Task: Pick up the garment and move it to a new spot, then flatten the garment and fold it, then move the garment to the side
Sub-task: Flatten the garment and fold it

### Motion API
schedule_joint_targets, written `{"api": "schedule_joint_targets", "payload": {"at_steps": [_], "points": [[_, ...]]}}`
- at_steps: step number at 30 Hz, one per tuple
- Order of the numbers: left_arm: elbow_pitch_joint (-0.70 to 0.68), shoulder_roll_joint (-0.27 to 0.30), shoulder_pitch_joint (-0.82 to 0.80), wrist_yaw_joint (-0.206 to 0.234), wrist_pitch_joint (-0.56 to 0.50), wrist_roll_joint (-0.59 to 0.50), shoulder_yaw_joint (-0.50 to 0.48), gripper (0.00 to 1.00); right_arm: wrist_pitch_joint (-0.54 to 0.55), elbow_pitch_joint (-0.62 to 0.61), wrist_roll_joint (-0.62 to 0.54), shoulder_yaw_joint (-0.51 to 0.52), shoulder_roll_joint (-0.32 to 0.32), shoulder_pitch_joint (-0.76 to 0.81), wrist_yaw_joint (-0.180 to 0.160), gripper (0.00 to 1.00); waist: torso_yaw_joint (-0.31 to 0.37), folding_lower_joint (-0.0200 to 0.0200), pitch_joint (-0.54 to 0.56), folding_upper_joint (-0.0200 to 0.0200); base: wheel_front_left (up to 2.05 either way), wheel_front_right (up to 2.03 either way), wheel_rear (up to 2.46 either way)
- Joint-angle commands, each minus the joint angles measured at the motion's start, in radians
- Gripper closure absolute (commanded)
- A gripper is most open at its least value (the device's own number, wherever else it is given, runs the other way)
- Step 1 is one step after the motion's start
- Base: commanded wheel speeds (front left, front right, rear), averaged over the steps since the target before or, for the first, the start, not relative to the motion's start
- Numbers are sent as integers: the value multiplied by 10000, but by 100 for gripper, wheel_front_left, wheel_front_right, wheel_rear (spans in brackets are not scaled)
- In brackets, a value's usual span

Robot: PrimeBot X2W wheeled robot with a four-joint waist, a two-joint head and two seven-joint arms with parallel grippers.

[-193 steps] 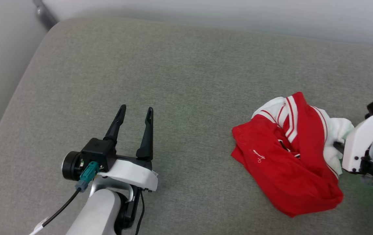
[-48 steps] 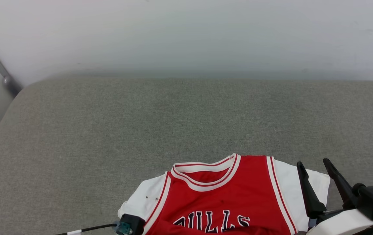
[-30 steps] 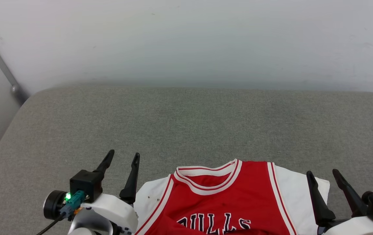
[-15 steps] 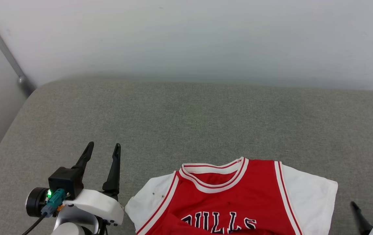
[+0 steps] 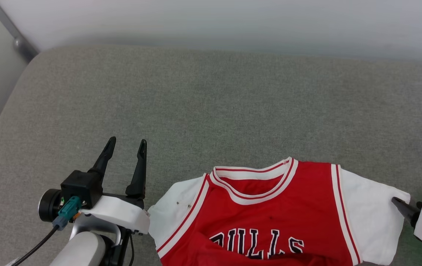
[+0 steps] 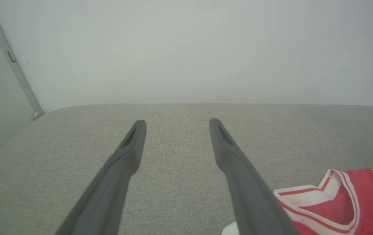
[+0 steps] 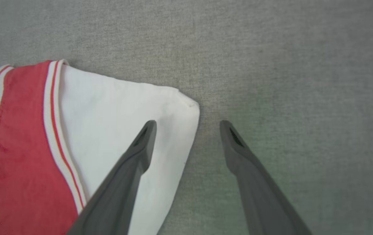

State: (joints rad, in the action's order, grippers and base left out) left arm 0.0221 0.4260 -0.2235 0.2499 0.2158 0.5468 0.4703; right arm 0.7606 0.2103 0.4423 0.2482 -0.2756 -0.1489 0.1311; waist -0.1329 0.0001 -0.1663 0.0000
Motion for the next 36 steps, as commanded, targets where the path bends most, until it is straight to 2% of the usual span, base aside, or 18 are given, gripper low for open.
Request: {"api": "schedule_joint_targets", "payload": {"at_steps": [1, 5, 7, 8, 9, 10, 11, 17, 21, 28, 31, 36], "points": [[27, -35, -141, -28, 54, -55, -12, 0, 63, 94, 60, -63, -57, -194, -5, 0, -78, -1, -305, 0, 0, 0, 0], [219, -114, -345, -128, 113, -68, 34, 0, 443, 659, 99, -437, -217, -621, -6, 0, -127, -1, -553, 0, 0, 0, 0], [379, -151, -436, -207, 137, -32, 79, 0, 810, 1193, 188, -608, -74, -598, -5, 0, -166, -1, -601, 0, 0, 0, 0], [431, -162, -468, -236, 150, -11, 92, 0, 920, 1372, 269, -643, -1, -588, -6, 7, -177, -1, -609, 0, 0, 0, 0], [474, -176, -490, -271, 161, 12, 103, 0, 998, 1499, 308, -704, 60, -558, -6, 62, -187, -1, -606, 0, 0, 0, 0], [533, -179, -503, -283, 154, 28, 118, 0, 1034, 1592, 373, -774, 103, -519, -5, 92, -192, -1, -599, 0, 0, 0, 0], [578, -173, -494, -314, 136, 58, 131, 0, 1011, 1641, 410, -814, 132, -477, -5, 100, -187, -1, -584, 0, 0, 0, 0], [799, 48, -407, -664, -122, 315, 175, 0, 519, 1325, 504, -1041, -139, -541, -5, 100, -9, -1, -268, 0, 0, 0, 0], [822, 315, -604, -1349, -889, 890, 279, 0, 237, 820, 464, -1188, -334, -607, -5, 100, 202, -1, 70, 0, 0, 0, 0], [1330, 1302, -970, -2703, -3842, 2224, 723, 0, 120, 114, 455, -1604, -275, -425, -5, 100, 721, -1, 503, 0, 0, 0, 0], [1698, 1611, -1140, -3042, -5313, 2912, 910, 0, 169, -143, 466, -1769, -203, -287, -5, 100, 957, -1, 527, 0, 0, 0, 0], [2092, 1882, -1392, -3304, -7193, 3644, 1277, 0, 160, -468, 496, -1896, -94, -179, -5, 100, 1313, -1, 360, 0, 0, 0, 0]]}}
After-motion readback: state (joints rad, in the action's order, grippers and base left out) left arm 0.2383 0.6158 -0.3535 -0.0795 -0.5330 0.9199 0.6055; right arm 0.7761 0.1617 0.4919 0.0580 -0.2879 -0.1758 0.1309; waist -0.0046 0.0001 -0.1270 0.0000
